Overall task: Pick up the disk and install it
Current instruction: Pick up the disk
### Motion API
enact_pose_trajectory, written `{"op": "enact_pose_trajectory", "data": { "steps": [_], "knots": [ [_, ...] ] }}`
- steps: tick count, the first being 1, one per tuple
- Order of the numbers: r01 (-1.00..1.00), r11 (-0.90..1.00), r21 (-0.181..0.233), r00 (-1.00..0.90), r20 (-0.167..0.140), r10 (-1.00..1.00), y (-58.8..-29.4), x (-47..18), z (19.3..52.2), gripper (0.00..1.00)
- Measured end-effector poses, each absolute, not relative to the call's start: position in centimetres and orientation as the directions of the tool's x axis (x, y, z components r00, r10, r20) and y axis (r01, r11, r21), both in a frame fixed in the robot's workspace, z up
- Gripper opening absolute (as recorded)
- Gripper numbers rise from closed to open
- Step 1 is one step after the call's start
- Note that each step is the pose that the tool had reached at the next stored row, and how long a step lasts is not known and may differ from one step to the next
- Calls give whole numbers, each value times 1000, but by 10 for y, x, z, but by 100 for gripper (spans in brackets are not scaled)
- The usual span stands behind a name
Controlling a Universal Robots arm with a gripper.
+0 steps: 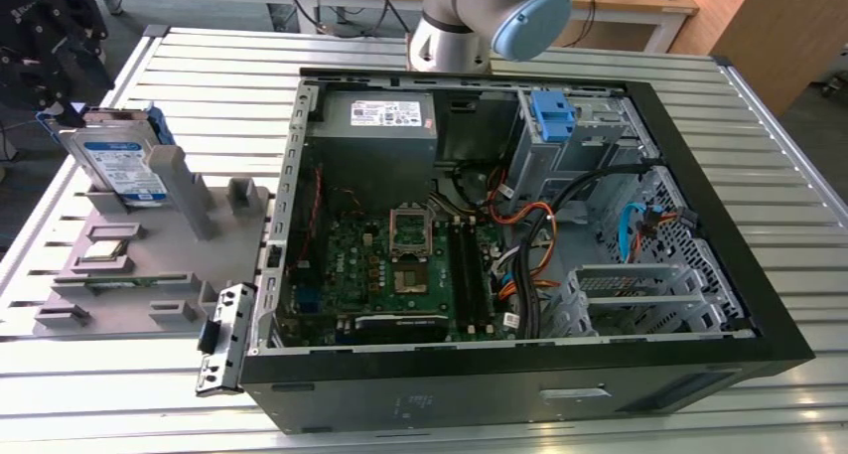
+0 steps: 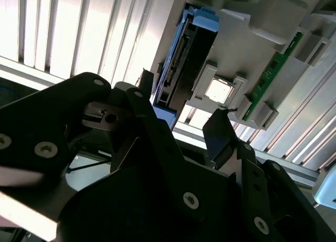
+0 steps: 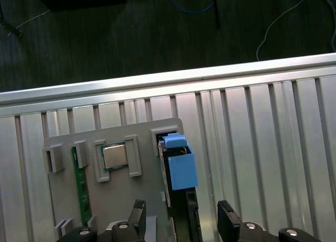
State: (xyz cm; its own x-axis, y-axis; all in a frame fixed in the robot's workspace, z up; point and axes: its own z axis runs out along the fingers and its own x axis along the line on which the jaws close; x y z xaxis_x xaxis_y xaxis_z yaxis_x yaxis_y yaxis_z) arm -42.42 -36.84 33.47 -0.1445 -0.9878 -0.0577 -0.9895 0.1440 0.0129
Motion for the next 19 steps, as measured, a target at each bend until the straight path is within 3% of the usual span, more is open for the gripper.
{"op": "enact_pose_trajectory", "data": {
  "steps": [19],
  "knots": [
    [-994, 110, 17, -111, -45, -993, -368, -424, 315, 65]
  ]
}}
